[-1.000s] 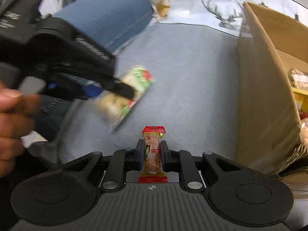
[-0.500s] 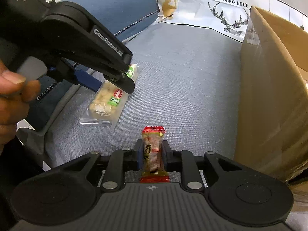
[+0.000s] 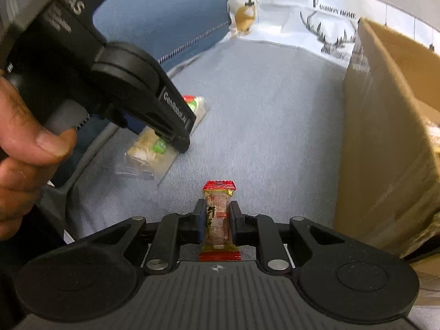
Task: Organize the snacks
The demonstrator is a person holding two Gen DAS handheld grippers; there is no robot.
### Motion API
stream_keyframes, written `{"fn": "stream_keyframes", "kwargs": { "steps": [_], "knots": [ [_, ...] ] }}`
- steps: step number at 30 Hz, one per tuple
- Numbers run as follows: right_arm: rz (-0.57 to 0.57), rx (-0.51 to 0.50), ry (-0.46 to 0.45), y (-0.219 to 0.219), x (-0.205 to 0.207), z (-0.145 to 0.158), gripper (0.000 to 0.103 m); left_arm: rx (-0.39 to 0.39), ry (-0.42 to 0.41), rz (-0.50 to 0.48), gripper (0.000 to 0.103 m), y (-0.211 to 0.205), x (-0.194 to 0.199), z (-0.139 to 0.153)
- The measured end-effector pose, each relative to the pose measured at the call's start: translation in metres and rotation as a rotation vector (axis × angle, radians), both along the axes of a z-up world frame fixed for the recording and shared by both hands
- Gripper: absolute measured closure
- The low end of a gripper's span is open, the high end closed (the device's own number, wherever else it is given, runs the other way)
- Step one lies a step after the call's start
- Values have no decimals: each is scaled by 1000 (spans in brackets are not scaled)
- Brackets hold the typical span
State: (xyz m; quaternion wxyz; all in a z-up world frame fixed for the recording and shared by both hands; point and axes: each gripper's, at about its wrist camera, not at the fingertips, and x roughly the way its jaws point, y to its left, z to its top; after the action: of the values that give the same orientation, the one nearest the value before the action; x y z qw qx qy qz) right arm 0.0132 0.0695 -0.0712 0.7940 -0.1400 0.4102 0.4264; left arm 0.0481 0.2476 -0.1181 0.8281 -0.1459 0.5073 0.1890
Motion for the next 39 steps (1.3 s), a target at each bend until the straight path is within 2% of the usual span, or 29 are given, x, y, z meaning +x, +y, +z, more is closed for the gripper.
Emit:
{"fn": "stream_keyframes", "kwargs": {
  "steps": [9, 15, 24, 32, 39],
  "knots": [
    [-2, -46, 20, 0, 1, -9, 85, -19, 22, -42, 64, -7, 2, -4],
    [-13, 1, -8, -5, -4, 2, 85, -18, -42, -6, 64, -4, -2, 6],
    [-34, 88, -80, -25, -5, 26, 85, -3, -70, -3, 64, -7, -9, 13],
    [-45, 197, -163, -43, -5, 64, 85, 1, -136, 4, 64, -6, -14, 27],
    [-52, 298, -311, -70, 13, 123, 85, 23, -272, -3, 64, -17, -13, 52]
  ]
}}
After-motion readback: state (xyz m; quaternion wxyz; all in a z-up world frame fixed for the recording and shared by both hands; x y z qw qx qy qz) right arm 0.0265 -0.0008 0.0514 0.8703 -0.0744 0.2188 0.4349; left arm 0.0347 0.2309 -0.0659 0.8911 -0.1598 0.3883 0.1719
